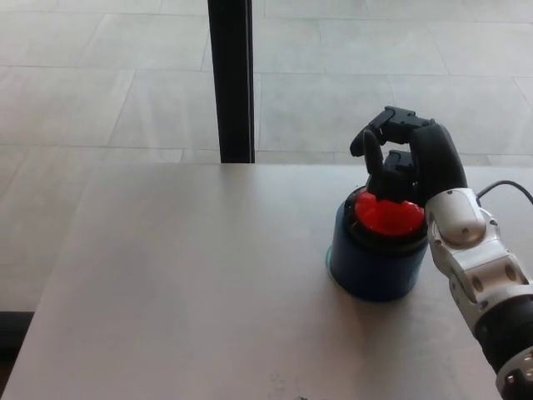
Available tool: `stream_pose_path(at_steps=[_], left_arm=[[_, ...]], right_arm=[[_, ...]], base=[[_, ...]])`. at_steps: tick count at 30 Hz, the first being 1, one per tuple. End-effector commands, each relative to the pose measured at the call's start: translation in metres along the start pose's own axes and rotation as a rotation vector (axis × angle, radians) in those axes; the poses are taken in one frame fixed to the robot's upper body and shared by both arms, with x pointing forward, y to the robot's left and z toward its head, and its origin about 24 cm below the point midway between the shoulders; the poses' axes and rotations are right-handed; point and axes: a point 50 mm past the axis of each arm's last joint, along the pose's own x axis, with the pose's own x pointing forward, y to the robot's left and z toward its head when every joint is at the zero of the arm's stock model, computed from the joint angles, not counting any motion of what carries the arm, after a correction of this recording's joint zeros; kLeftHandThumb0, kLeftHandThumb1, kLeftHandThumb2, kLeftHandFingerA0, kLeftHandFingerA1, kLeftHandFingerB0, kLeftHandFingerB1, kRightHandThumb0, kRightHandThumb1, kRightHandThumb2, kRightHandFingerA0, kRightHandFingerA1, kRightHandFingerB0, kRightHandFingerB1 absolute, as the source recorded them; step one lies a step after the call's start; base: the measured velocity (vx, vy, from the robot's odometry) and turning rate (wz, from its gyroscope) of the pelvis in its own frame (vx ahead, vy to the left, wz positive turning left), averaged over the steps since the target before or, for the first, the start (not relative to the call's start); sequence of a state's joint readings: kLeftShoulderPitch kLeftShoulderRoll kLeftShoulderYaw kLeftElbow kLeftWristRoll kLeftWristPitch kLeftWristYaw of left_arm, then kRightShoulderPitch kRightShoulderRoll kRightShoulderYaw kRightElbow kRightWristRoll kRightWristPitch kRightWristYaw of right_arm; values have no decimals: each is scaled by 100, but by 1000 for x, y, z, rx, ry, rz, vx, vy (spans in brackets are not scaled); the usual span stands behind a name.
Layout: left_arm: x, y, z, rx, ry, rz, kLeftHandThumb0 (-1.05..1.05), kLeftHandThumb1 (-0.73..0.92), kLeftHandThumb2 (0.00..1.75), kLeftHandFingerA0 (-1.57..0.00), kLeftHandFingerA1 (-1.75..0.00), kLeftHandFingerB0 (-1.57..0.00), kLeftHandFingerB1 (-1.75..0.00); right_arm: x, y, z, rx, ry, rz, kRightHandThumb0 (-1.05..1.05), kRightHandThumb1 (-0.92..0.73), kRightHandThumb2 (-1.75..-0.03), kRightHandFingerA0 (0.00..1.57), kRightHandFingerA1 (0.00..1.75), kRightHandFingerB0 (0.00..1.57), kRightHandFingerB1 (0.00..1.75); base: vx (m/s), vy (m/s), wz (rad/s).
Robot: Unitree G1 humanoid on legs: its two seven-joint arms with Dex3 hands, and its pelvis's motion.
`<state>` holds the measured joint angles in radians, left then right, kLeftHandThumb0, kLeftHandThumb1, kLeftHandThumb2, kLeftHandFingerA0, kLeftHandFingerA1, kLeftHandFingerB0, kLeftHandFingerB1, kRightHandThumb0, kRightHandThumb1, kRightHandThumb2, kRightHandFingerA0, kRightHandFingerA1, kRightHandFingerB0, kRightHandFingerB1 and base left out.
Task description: The robot uses its right hand to press the red button kept in the middle of the desk
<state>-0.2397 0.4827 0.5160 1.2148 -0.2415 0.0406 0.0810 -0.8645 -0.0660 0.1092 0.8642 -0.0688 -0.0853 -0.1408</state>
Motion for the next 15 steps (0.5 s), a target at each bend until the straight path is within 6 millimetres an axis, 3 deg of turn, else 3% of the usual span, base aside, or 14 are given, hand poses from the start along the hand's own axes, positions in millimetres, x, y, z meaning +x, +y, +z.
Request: stream_pose_path(at_steps=[1,2,5,6,7,8,9,13,15], left_arm=[[0,8,5,-2,-24,15,-63,73,124,-79,-114,-62,-96],[0,8,4,-21,-24,1,-62,74,125,-72,-110,-58,-94],[0,8,1,-31,-12,15,-64,73,124,-76,-113,-59,-95],[0,8,0,-23,-12,16,-59,89,98,-63,-145,-54,-116],[0,8,-1,-11,-12,17,-64,73,124,-77,-113,-61,-96],[0,8,-1,-14,-9,17,-59,86,103,-57,-149,-51,-119],[0,8,-1,-14,-9,21,-63,72,124,-77,-113,-63,-98],[0,7,-1,16,-10,22,-63,73,125,-75,-111,-63,-97],[0,6,-2,-23,-4,15,-63,73,125,-75,-113,-63,-99]], right_arm=[[-7,-5,-26,-17,100,-36,-33,-67,-94,94,175,72,148],[-4,-6,-20,54,76,-42,-31,-65,-96,95,175,73,149],[0,-7,-7,163,34,-70,-30,-62,-99,98,175,75,144],[3,-8,-2,191,25,-85,-33,-63,-99,96,175,74,143],[7,-9,8,258,9,-112,-33,-67,-92,95,175,73,142],[10,-10,15,313,-2,-124,-36,-73,-82,92,175,69,148],[13,-12,22,345,-22,-127,-35,-72,-86,92,175,68,149],[23,-23,53,455,-116,-123,-33,-68,-92,88,175,66,154],[29,-32,75,535,-172,-139,-34,-59,-112,96,175,73,152]], base=[[0,0,0],[0,0,0],[0,0,0],[0,0,0],[0,0,0],[0,0,0],[0,0,0],[0,0,0],[0,0,0]])
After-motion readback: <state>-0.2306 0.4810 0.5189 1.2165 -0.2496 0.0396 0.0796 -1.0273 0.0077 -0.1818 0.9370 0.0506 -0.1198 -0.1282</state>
